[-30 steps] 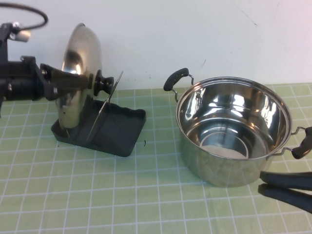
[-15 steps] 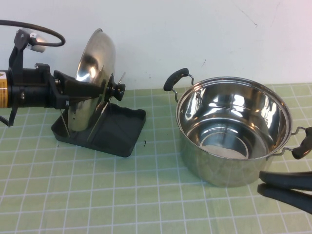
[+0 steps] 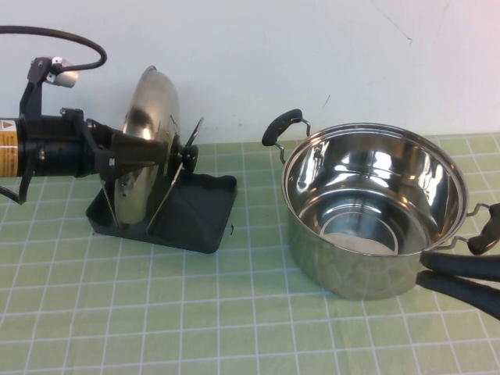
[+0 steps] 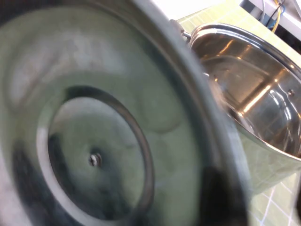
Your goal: Put pot lid on rack
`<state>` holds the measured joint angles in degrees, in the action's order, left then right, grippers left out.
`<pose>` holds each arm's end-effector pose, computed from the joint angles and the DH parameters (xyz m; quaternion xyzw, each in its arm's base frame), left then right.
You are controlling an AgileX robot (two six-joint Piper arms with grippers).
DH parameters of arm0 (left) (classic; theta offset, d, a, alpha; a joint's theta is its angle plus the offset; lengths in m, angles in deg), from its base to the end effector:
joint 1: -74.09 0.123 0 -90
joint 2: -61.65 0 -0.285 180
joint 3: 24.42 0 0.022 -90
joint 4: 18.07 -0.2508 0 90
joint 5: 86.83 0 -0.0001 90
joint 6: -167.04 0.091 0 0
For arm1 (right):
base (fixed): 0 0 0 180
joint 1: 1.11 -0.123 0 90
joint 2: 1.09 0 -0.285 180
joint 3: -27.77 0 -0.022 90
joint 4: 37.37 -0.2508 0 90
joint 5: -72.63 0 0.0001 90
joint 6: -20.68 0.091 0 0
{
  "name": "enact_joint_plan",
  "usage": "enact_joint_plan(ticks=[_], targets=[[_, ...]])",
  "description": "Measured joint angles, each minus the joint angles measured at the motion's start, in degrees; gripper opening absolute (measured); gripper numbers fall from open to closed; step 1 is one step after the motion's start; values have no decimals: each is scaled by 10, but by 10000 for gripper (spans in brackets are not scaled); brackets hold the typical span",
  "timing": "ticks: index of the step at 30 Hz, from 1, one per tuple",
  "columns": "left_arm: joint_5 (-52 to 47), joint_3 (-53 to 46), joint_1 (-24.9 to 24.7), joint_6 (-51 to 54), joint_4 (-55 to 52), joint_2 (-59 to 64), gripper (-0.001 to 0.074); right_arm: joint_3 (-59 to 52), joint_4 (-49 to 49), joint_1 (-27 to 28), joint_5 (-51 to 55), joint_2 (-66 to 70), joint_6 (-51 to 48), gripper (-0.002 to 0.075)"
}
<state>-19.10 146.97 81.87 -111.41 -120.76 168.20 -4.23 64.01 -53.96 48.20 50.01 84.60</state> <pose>0.3490 -0.0352 0.2780 0.2676 0.7752 -0.4206 0.3880 0.0616 0.1422 0.3994 -0.5912 0.3691 0.2306 0.6790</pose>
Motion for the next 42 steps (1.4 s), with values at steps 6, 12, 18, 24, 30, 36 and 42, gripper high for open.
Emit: enact_joint_plan(ticks=[6,12,18,24,30,36,42], targets=[[-3,10,1,-26,0,1,578,0,0,0,0,0,0,0],[-4,76,14,-67,0,-16,600,0,0,0,1,0,-1,0],[-11,114,56,-70,0,-61,568,0,0,0,2,0,-1,-1],[-21,116,125,-71,0,-108,295,0,0,0,58,0,-29,-1],[-80,116,168,-55,0,-196,27,0,-9,0,280,0,-136,-1],[-234,119,189,-13,0,-263,4,0,-93,0,572,0,-384,-1],[-445,69,191,71,11,-283,2,6,-354,0,794,0,-635,-1]])
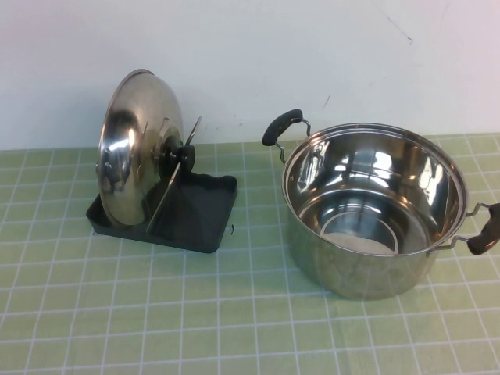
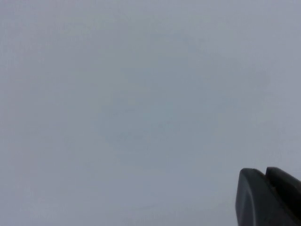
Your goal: Put pot lid on rack
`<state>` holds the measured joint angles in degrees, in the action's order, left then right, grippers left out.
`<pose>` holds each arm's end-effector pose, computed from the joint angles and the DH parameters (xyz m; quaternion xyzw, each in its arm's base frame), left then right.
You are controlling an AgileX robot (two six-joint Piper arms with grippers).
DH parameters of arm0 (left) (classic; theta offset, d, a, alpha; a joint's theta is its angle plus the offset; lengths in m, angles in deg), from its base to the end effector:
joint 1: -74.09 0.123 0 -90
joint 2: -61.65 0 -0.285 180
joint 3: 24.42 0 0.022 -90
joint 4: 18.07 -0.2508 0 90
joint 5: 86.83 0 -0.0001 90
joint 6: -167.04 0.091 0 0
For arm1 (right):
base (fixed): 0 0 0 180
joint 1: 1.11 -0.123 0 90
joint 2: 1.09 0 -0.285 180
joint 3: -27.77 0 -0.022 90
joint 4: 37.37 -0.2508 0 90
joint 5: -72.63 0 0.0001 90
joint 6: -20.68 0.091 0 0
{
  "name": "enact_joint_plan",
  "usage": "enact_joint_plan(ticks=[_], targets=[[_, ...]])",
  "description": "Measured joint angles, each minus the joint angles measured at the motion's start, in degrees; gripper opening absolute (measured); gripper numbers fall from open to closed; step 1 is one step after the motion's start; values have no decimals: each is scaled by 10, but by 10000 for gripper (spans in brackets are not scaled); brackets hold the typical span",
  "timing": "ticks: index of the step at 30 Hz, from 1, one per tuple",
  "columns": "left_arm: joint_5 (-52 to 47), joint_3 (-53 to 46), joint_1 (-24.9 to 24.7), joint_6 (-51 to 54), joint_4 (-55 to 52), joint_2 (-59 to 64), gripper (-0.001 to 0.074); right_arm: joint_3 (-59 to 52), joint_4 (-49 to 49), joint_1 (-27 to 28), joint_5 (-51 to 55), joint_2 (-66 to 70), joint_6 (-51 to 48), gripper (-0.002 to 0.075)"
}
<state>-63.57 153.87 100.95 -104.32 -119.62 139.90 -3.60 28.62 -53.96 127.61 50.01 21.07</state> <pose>0.2556 0.0901 0.4749 0.0540 0.6752 0.1099 0.7274 0.1283 0.0565 0.3762 -0.4615 0.6439 -0.3365 0.5091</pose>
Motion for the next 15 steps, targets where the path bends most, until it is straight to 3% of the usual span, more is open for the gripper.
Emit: enact_joint_plan(ticks=[5,11,15], targets=[[-273,-76,-14,164,57,-22,2,3,-135,0,102,-1,-83,-1],[-590,-102,-29,418,510,-95,2,23,-352,0,140,-11,-171,-1],[-601,-152,-38,610,755,-150,2,23,-458,0,126,-38,-200,-1]])
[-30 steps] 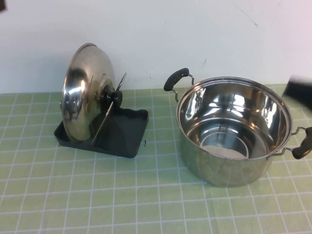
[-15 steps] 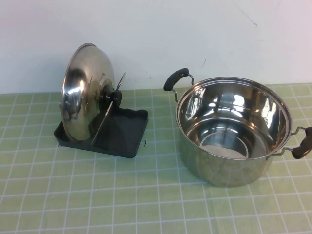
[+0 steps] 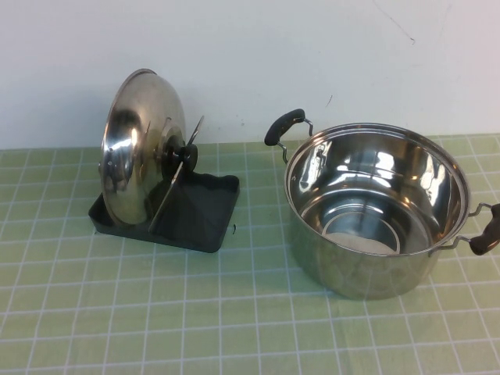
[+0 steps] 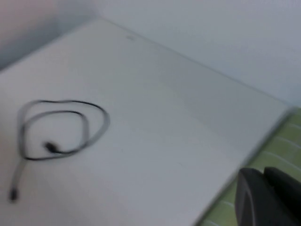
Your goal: Put pot lid on rack
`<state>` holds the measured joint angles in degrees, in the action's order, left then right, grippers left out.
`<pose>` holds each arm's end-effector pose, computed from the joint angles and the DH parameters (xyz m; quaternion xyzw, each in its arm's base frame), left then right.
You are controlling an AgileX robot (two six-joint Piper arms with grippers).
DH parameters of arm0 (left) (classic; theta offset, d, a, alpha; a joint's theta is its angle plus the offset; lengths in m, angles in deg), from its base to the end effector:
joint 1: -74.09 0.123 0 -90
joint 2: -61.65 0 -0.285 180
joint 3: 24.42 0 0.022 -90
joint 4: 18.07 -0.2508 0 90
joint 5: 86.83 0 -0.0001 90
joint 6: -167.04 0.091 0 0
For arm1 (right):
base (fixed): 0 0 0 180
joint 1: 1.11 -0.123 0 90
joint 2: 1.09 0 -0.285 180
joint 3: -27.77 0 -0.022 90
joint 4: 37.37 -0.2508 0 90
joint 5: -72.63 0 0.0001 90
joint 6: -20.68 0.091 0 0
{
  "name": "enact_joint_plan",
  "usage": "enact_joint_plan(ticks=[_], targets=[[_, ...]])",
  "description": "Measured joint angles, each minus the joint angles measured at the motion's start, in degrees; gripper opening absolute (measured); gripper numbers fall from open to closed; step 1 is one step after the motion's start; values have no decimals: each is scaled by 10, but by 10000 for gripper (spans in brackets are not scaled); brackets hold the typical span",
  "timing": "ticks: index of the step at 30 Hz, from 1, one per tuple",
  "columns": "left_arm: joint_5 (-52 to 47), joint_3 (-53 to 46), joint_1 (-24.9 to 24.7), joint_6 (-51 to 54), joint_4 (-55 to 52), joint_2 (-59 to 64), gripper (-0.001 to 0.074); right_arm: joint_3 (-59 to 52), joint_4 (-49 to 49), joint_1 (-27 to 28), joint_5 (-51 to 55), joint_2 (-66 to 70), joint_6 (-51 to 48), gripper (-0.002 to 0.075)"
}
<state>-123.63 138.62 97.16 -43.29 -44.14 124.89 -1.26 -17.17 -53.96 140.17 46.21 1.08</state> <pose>0.1702 0.0985 0.4059 -0.2987 0.7796 0.1769 0.5213 0.0821 0.0602 0.3446 -0.5640 0.7471 -0.0802 0.3426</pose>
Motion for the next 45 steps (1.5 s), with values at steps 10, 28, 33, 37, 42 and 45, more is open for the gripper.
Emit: enact_joint_plan(ticks=[10,28,33,37,42,45], targets=[[47,-185,-59,198,250,-334,1,-14,-43,0,-69,-145,12,-1],[37,-305,-214,224,293,-565,-1,-282,-87,0,-302,-278,75,-1],[25,-307,-263,224,295,-565,-1,-298,-65,0,-319,-278,77,-1],[24,-308,-273,224,295,-565,-1,-299,-60,0,-318,-278,77,-1],[22,-310,-275,224,295,-565,-1,-299,-58,0,-318,-278,77,-1],[22,-310,-275,224,295,-565,-1,-299,-58,0,-318,-278,77,-1]])
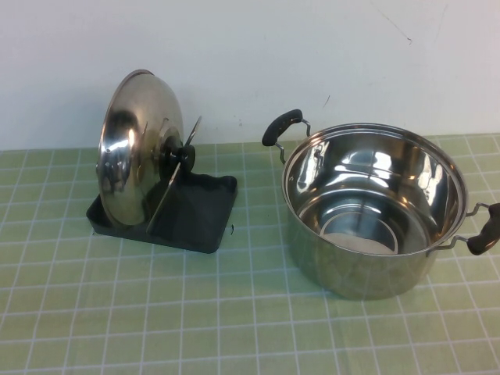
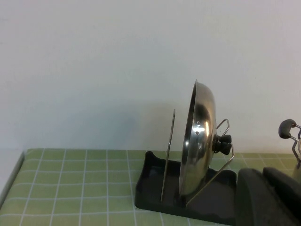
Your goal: Put pot lid on rack
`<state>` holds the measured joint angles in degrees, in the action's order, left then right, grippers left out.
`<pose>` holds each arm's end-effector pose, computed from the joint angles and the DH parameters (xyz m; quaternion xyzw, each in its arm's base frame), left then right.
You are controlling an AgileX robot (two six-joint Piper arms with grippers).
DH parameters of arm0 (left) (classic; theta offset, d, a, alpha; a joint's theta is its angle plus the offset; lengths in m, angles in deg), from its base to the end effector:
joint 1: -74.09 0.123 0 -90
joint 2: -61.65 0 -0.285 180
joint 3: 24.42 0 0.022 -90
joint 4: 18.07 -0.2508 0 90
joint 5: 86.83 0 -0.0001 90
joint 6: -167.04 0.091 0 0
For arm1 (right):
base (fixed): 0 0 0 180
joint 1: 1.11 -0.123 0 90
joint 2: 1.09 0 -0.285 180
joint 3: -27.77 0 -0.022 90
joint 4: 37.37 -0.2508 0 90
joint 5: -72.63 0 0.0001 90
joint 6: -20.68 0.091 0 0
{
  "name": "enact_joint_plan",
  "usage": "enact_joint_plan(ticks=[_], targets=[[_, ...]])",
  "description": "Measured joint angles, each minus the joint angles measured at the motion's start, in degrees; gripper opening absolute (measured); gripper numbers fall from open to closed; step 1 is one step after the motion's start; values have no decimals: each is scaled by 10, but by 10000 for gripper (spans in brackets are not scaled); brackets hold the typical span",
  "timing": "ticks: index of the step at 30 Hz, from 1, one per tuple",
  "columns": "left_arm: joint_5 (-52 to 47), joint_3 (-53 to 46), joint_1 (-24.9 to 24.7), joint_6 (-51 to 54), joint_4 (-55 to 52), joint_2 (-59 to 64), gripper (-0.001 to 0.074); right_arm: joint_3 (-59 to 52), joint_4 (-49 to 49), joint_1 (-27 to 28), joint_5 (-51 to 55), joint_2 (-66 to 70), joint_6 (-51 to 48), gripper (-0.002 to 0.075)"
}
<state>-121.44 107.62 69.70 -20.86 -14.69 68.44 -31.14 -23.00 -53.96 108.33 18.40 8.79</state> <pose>-0.0002 -0.0030 0.3204 -0.0267 0.7024 -0.1050 0.7035 0.0439 0.0361 0.2544 -0.4842 0.6788 0.0797 0.5463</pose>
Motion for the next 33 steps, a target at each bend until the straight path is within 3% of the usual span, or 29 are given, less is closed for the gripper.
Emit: enact_joint_plan(ticks=[11,16,22,33], targets=[[35,-33,0,0,2,0,-1,0,0,0,0,0,0,-1],[112,-145,0,2,-41,0,-1,0,0,0,0,0,0,-1],[132,-292,0,-32,-45,0,-1,0,0,0,0,0,1,-1],[151,-298,0,12,-40,0,-1,0,0,0,0,0,1,-1]])
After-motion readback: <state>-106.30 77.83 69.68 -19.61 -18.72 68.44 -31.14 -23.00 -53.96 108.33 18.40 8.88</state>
